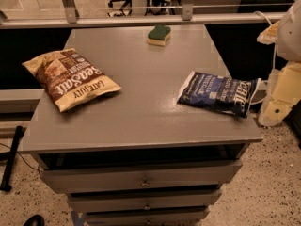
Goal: Pick brown chip bag
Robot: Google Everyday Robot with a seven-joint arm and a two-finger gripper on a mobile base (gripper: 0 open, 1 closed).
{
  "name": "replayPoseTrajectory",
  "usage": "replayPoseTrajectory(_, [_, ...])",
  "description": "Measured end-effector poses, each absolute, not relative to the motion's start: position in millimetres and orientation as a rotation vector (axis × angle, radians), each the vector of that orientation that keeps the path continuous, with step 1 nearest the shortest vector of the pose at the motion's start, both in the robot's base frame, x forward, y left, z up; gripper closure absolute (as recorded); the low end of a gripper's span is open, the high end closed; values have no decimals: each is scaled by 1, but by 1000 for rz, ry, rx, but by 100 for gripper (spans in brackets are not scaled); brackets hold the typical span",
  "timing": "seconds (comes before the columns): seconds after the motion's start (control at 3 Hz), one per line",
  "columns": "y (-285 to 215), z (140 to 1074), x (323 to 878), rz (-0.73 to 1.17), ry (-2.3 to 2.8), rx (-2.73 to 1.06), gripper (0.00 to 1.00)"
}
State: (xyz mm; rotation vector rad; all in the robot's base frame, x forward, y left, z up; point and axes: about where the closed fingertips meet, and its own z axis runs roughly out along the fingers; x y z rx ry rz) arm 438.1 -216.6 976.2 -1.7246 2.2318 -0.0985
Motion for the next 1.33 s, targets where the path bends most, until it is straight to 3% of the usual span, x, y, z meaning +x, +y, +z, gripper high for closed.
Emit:
replayPoseTrajectory(0.67, [-197,961,443,6,2193,-1716,0])
replayPoseTrajectory(1.33, [-21,936,482,409,1843,-1734,0])
